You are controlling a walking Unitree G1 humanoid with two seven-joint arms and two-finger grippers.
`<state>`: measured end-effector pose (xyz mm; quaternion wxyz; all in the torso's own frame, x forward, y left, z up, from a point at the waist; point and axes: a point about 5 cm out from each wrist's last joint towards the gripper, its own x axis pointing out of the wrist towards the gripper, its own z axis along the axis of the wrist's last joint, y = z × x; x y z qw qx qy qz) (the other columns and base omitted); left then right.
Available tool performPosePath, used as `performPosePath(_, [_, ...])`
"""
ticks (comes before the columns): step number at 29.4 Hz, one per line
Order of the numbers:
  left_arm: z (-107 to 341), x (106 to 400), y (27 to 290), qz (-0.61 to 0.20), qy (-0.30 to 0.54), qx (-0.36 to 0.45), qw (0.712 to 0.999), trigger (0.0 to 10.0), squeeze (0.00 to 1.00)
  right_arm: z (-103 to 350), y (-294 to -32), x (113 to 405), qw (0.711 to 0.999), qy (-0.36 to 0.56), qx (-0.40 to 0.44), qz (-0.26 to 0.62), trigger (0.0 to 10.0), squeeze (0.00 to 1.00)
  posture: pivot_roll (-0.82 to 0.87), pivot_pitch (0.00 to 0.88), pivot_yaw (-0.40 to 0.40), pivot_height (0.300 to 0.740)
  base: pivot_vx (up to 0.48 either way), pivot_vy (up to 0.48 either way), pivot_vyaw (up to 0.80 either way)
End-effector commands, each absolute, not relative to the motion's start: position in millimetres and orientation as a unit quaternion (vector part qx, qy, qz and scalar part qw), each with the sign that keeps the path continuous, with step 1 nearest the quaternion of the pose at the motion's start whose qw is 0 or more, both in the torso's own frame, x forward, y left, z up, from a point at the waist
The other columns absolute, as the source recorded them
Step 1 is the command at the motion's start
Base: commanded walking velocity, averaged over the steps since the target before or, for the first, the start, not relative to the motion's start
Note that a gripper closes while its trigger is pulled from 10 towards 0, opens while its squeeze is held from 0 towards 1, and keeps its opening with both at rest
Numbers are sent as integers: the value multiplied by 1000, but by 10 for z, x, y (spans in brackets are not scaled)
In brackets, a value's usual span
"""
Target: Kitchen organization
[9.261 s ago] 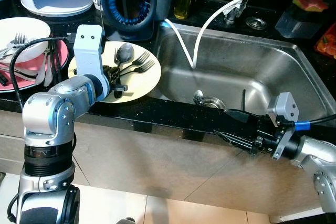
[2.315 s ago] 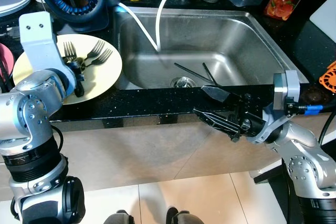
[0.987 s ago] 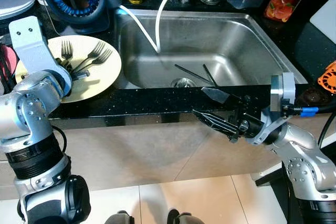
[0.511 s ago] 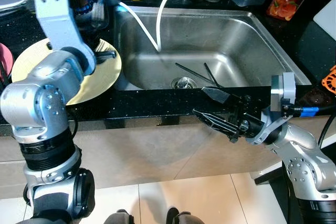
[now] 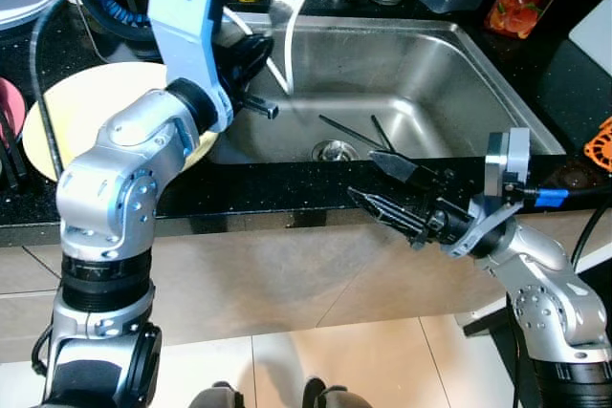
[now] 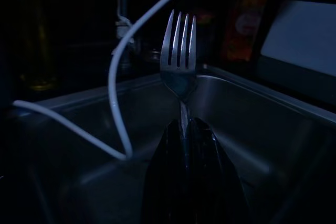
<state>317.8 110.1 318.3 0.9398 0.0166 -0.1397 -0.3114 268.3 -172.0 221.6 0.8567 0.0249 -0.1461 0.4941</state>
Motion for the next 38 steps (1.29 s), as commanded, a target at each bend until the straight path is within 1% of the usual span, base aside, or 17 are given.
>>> performPosePath(1, [3203,3185,1062,-322,-148,34,934,10000,0,2208,-1721,2666,857,-148,27,493,10000,0,90,135,-69,740,0,0,0])
performPosePath(2, [3158,3324,1061,-333,-149,48,930,10000,0,2205,-1729,2654,861,-146,30,486,10000,0,68,140,-66,740,0,0,0])
performPosePath(6, [3083,3477,1040,-355,-145,61,922,10000,0,2209,-1737,2637,867,-142,34,477,10000,0,40,145,-60,740,0,0,0])
performPosePath(8, [3066,3497,1031,-362,-145,64,918,10000,0,2210,-1738,2630,868,-141,34,475,10000,0,35,145,-58,740,0,0,0])
performPosePath(11, [2950,3567,896,-405,-140,77,900,10000,0,2217,-1765,2586,873,-137,33,467,10000,0,-16,160,-45,740,0,0,0])
performPosePath(15, [2901,3600,799,-425,-139,90,890,10000,0,2223,-1791,2544,877,-135,31,460,10000,0,-28,167,-41,740,0,0,0])
performPosePath(17, [2902,3674,748,-433,-143,106,883,10000,0,2225,-1817,2498,881,-134,31,452,10000,0,-47,181,-32,740,0,0,0])
performPosePath(20, [2918,3726,741,-434,-145,115,882,10000,0,2222,-1828,2477,884,-132,31,448,10000,0,-54,187,-31,740,0,0,0])
performPosePath(21, [2952,3793,742,-431,-147,133,880,10000,0,2222,-1838,2451,886,-131,31,445,10000,0,-59,196,-29,740,0,0,0])
performPosePath(25, [2952,3837,745,-431,-145,142,879,10000,0,2231,-1840,2438,886,-130,31,443,10000,0,-64,206,-27,740,0,0,0])
performPosePath(31, [2786,3877,709,-441,-122,164,874,10000,0,2238,-1834,2408,888,-126,30,440,10000,0,-85,222,-27,740,0,0,0])
performPosePath(33, [2737,3881,697,-446,-114,160,873,10000,4,2236,-1837,2398,889,-125,30,439,10000,0,-92,225,-27,740,0,0,0])
performPosePath(34, [2699,3891,688,-451,-110,161,871,10000,722,2238,-1840,2388,890,-124,31,438,10000,0,-96,225,-28,740,0,0,0])
performPosePath(35, [2679,3900,684,-454,-108,161,870,10000,863,2241,-1840,2380,890,-123,31,437,10000,0,-99,228,-27,740,0,0,0])
performPosePath(36, [2679,3900,684,-454,-108,161,870,10000,863,2241,-1840,2380,890,-123,31,437,10000,0,-99,228,-27,740,0,0,0])
performPosePath(37, [2672,3910,684,-454,-107,160,870,10000,1000,2244,-1838,2375,890,-123,32,437,10000,0,-99,228,-28,740,0,0,0])
performPosePath(38, [2670,3921,685,-455,-107,160,870,10000,1000,2247,-1836,2372,890,-123,32,437,10000,0,-99,228,-28,740,0,0,0])
